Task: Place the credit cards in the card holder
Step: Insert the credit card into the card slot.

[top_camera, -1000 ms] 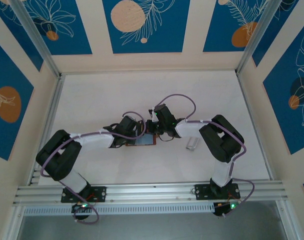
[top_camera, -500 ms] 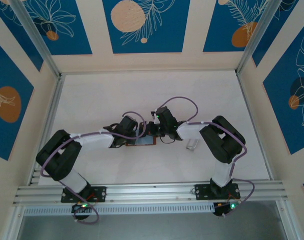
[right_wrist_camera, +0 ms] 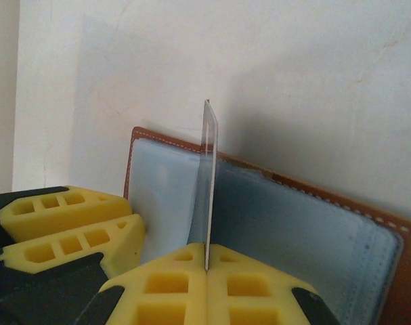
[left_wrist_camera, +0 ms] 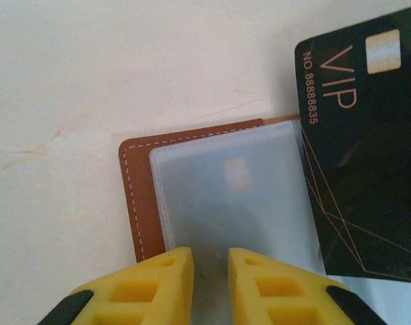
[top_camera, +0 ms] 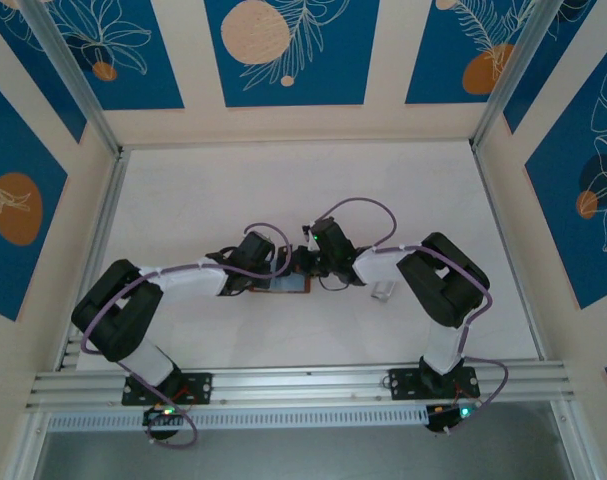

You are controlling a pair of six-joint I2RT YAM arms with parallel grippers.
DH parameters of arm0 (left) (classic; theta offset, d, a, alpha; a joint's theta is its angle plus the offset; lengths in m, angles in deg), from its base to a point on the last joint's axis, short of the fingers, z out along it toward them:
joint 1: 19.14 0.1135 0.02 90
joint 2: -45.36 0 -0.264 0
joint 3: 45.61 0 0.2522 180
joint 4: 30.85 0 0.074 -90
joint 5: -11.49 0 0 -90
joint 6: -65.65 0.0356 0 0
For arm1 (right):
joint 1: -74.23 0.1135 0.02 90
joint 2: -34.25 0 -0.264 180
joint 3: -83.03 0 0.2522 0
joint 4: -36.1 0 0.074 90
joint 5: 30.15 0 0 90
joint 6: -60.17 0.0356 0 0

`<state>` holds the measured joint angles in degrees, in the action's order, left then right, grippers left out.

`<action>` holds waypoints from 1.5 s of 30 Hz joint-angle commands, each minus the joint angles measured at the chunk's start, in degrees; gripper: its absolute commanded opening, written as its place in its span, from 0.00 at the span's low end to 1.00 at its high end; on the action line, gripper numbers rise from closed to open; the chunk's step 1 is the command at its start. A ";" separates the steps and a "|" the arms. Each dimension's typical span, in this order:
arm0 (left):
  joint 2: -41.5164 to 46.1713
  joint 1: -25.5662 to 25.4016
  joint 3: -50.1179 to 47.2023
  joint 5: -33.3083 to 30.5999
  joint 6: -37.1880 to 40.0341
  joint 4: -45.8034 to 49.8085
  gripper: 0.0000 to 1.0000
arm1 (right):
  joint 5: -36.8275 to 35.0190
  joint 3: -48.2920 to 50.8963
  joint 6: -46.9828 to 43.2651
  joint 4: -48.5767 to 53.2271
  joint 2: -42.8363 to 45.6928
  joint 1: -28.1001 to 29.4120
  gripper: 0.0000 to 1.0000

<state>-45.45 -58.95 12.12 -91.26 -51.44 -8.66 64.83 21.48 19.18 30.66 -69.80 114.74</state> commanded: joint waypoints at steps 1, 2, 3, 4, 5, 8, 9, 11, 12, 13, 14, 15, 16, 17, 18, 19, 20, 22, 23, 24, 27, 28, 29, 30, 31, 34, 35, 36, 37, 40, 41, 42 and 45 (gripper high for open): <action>-1.42 0.60 -1.38 1.24 -1.04 4.45 0.21 | 1.38 2.11 1.58 -0.68 -1.53 1.29 0.00; -1.43 0.56 -1.34 1.32 -1.12 4.41 0.21 | 1.59 2.20 1.97 -1.10 -1.88 1.36 0.00; -1.48 0.62 -1.34 1.33 -1.20 4.42 0.21 | 2.01 2.43 2.36 -1.84 -2.33 1.49 0.00; -1.49 0.59 -1.34 1.33 -1.21 4.32 0.21 | 2.46 2.61 2.66 -2.72 -2.74 1.58 0.00; -1.52 0.62 -1.34 1.33 -1.14 4.32 0.21 | 2.65 2.78 2.95 -3.08 -2.99 1.66 0.00; -1.70 0.61 -1.34 1.33 -1.19 4.41 0.21 | 3.50 3.28 3.87 -4.69 -3.27 1.59 0.00; -1.76 0.57 -1.36 1.33 -1.22 4.42 0.21 | 3.95 3.54 4.27 -5.54 -3.20 1.42 0.00; -1.71 0.56 -1.40 1.33 -1.29 4.41 0.21 | 4.83 3.75 5.29 -6.72 -3.18 0.91 0.00; -1.59 0.60 -1.51 1.33 -1.25 4.45 0.21 | 5.40 3.76 5.75 -7.39 -3.25 0.64 0.00; -1.58 0.64 -1.60 1.24 -1.37 4.41 0.21 | 6.02 3.87 6.32 -8.05 -3.39 0.54 0.00; -1.37 0.58 -1.60 1.11 -1.42 4.50 0.21 | 6.38 3.94 6.81 -8.59 -3.52 0.40 0.00; -1.26 0.64 -1.69 1.07 -1.47 4.66 0.21 | 6.68 4.10 7.51 -9.29 -3.74 0.31 0.00; -0.98 0.55 -1.77 1.09 -1.56 4.71 0.21 | 7.02 4.28 8.19 -9.90 -4.06 0.23 0.00; -0.91 0.54 -1.83 1.07 -1.65 4.75 0.21 | 7.33 4.49 8.74 -10.52 -4.25 0.18 0.00; -0.65 0.56 -1.87 1.02 -1.69 4.78 0.21 | 7.63 4.62 9.26 -11.06 -4.63 0.26 0.00; -0.62 0.65 -1.91 0.98 -1.73 4.87 0.21 | 7.71 4.90 9.79 -11.42 -4.83 0.39 0.00; -0.59 0.62 -1.95 0.98 -1.69 4.91 0.21 | 7.73 5.18 10.24 -11.72 -5.08 0.57 0.00; -0.61 0.58 -1.94 0.89 -1.73 4.97 0.21 | 7.17 6.00 10.74 -12.07 -5.23 1.22 0.00; -0.73 0.61 -1.91 0.91 -1.74 4.95 0.21 | 6.71 6.22 10.87 -11.86 -5.27 1.53 0.00; -0.84 0.57 -1.86 0.89 -1.74 4.85 0.21 | 6.34 6.58 10.92 -11.75 -5.22 1.84 0.00; -1.11 0.54 -1.74 0.97 -1.74 4.76 0.21 | 5.19 7.31 11.39 -11.15 -4.86 2.37 0.00; -1.13 0.57 -1.73 0.89 -1.72 4.78 0.21 | 4.77 7.64 11.28 -10.80 -4.63 2.43 0.00; -1.03 0.59 -1.73 0.81 -1.74 4.76 0.21 | 4.42 7.85 11.20 -10.41 -4.38 2.55 0.00; -1.02 0.62 -1.76 0.72 -1.73 4.89 0.21 | 4.12 7.99 11.04 -9.89 -4.08 2.59 0.00; -0.98 0.63 -1.78 0.64 -1.69 4.93 0.21 | 4.00 8.30 11.02 -9.83 -3.84 2.55 0.00; -0.94 0.60 -1.95 0.64 -1.71 4.89 0.21 | 3.91 9.12 11.15 -9.96 -3.45 2.47 0.00; -0.99 0.59 -1.95 0.58 -1.74 4.92 0.21 | 3.83 9.33 11.10 -9.98 -3.29 2.54 0.00; -0.97 0.62 -1.95 0.63 -1.74 4.87 0.21 | 3.82 9.38 11.21 -9.94 -3.19 2.55 0.00; -1.03 0.59 -1.95 0.62 -1.74 4.85 0.21 | 4.01 9.46 11.21 -9.87 -3.18 2.63 0.00; -0.96 0.62 -1.87 0.56 -1.65 4.98 0.21 | 3.83 9.97 11.37 -9.70 -3.00 3.05 0.00; -1.01 0.59 -1.84 0.54 -1.64 4.95 0.21 | 3.85 10.20 11.50 -9.77 -2.93 3.20 0.00; -0.99 0.66 -1.81 0.45 -1.59 4.99 0.21 | 3.89 10.49 11.62 -9.91 -2.85 3.25 0.00; -1.13 0.66 -1.69 0.49 -1.56 4.94 0.21 | 3.60 11.13 11.88 -9.91 -2.57 3.61 0.00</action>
<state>-45.45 -58.78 12.08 -91.70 -52.51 -8.55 69.50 30.11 30.68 14.32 -71.92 117.28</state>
